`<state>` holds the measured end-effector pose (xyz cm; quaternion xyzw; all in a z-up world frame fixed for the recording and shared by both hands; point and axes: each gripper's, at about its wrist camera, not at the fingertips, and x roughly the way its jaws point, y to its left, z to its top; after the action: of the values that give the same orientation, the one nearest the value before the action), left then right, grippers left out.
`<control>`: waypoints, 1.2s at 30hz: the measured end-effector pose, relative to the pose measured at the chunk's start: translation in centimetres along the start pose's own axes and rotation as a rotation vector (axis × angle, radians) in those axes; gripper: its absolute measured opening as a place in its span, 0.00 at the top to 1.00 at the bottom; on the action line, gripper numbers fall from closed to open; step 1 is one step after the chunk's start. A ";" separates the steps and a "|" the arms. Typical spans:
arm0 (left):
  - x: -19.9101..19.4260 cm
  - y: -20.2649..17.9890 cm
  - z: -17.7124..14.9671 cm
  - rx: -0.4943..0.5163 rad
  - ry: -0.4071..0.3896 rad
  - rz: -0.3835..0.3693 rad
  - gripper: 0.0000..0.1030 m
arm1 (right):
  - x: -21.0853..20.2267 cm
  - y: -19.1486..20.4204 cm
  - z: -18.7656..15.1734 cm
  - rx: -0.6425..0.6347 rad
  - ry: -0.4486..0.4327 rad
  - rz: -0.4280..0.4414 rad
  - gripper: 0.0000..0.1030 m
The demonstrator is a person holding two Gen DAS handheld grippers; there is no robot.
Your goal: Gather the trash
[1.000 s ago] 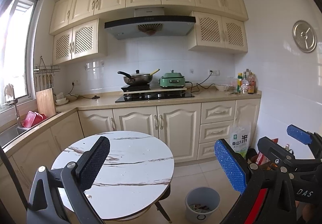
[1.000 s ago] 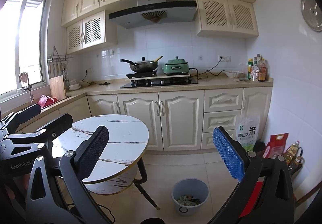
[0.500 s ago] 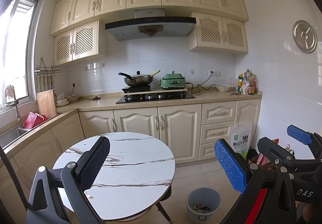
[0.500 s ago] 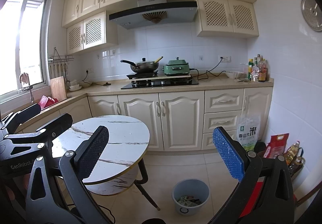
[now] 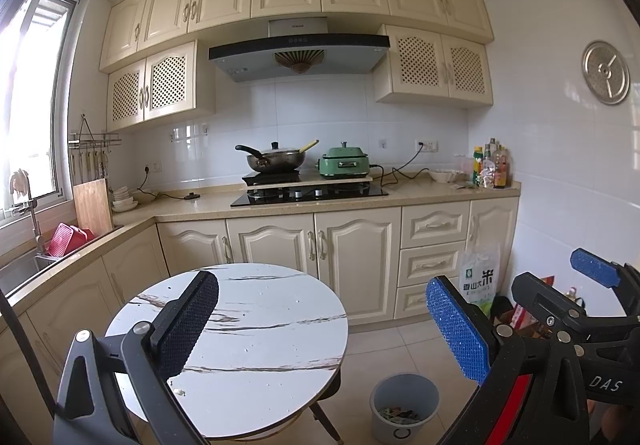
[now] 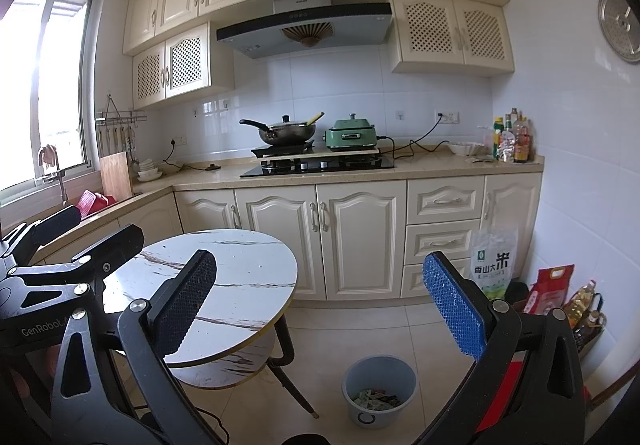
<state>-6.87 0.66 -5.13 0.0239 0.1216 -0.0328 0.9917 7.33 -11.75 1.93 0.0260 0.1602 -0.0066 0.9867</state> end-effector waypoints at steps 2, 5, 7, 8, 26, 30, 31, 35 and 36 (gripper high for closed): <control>0.1 0.0 0.0 -0.001 0.001 0.000 0.01 | 0.0 0.0 0.0 0.000 0.001 0.001 0.00; 0.0 0.0 -0.1 0.001 -0.003 0.000 0.01 | 0.0 0.0 0.0 -0.001 0.001 -0.001 0.00; 0.2 0.1 0.0 0.003 -0.001 0.001 0.01 | 0.0 0.0 0.0 -0.001 0.003 0.000 0.00; 0.2 0.1 -0.1 0.002 -0.001 0.001 0.01 | 0.0 0.0 0.0 0.000 0.003 0.000 0.00; 0.1 -0.1 -0.6 -0.002 -0.002 0.005 0.01 | 0.0 0.1 0.0 -0.001 0.005 0.000 0.00; 0.1 -0.1 -0.6 -0.002 -0.003 0.006 0.01 | 0.1 0.0 0.0 0.001 0.004 0.001 0.00; 0.1 -0.1 -0.6 -0.002 -0.003 0.006 0.01 | 0.1 0.0 0.1 0.001 0.005 0.001 0.00; 0.1 0.1 -0.6 -0.002 -0.003 0.004 0.01 | 0.0 0.0 0.1 0.000 0.004 0.001 0.00; 0.1 0.1 -0.6 -0.002 -0.002 0.004 0.01 | 0.1 0.0 0.1 0.000 0.005 0.000 0.00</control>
<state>-6.87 0.77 -5.77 0.0230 0.1205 -0.0304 0.9920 7.41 -11.71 1.99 0.0260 0.1625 -0.0066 0.9863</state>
